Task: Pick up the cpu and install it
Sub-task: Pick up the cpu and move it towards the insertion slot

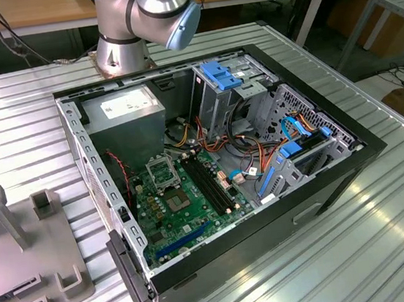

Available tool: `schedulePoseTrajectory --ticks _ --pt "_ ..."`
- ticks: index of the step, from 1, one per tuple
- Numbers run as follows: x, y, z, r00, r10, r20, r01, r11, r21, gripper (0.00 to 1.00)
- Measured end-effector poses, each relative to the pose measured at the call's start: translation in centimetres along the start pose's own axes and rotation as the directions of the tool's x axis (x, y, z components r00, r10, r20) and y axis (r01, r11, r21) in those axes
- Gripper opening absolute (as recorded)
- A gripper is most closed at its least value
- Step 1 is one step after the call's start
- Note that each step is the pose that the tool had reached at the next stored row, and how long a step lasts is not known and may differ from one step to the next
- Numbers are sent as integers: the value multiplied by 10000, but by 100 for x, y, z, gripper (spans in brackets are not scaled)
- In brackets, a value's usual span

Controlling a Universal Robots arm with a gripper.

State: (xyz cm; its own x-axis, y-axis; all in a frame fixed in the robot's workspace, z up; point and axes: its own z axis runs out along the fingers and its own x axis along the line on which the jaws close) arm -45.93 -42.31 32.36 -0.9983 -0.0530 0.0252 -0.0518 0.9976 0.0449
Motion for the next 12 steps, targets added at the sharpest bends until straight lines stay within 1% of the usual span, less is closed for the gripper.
schedulePoseTrajectory --ticks 6,12 --pt "2 -2 35 10000 1 -1 -1 10000 1 45" --pt "1 -3 45 10000 1 -1 -1 10000 0 45"
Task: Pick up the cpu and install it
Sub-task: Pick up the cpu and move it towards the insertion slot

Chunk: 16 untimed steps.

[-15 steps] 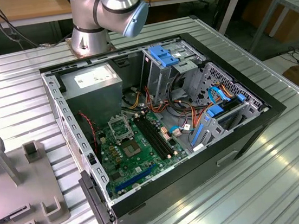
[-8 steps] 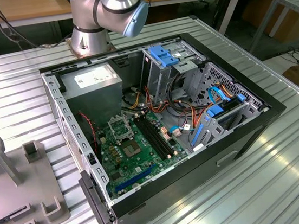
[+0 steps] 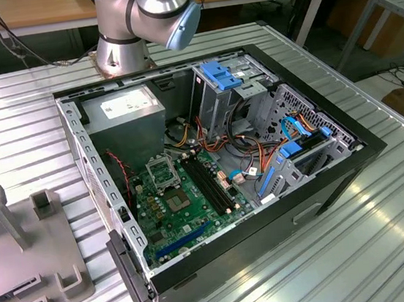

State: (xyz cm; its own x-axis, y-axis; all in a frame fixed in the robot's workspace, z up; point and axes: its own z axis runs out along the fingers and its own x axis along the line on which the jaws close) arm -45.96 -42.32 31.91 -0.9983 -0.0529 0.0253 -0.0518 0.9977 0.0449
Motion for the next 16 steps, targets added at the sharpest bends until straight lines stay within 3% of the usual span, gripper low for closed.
schedulePoseTrajectory --ticks 9,16 --pt "2 -12 13 10000 -3 1 3 10000 0 45" --pt "14 -98 82 10000 -21 -2 21 10000 32 45"
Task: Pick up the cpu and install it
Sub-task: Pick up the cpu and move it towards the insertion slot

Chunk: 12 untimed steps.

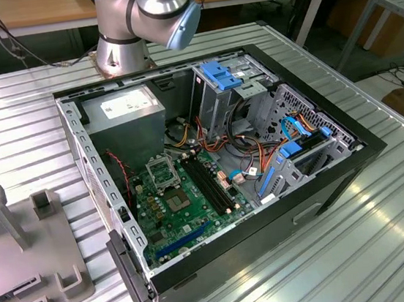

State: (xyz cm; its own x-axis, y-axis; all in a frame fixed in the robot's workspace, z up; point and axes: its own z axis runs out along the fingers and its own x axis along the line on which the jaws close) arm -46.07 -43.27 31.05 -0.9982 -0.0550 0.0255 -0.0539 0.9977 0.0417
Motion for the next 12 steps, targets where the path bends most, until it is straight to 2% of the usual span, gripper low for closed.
schedulePoseTrajectory --ticks 5,12 --pt "4 -82 70 10000 1 -2 -1 10000 40 45" --pt "6 -183 194 10000 1 -2 -1 10000 48 45"
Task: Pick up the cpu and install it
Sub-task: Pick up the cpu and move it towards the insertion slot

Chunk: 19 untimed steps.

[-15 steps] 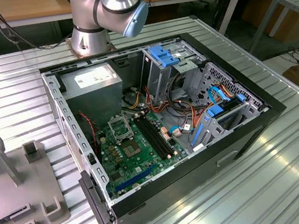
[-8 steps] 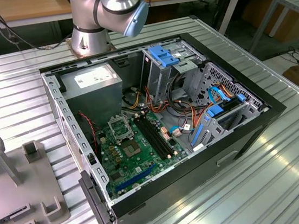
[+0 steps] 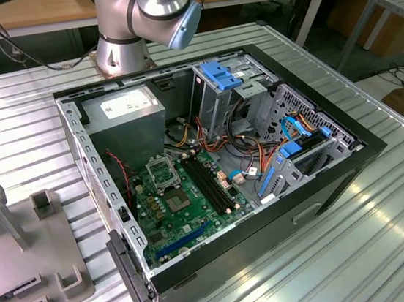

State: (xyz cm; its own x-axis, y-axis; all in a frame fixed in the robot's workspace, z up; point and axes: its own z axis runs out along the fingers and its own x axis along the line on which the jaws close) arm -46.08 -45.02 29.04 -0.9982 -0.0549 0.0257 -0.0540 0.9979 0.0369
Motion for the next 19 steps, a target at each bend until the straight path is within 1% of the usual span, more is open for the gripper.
schedulePoseTrajectory --ticks 5,6,11,16,19 --pt "-1 -24 93 10000 0 0 0 10000 1 45" --pt "-1 -29 129 10000 2 0 -2 10000 1 45" --pt "-4 -46 228 10000 0 0 0 10000 1 45" --pt "-4 -57 282 10000 0 -1 0 10000 2 45" --pt "-4 -57 284 10000 1 -3 -1 10000 4 45"
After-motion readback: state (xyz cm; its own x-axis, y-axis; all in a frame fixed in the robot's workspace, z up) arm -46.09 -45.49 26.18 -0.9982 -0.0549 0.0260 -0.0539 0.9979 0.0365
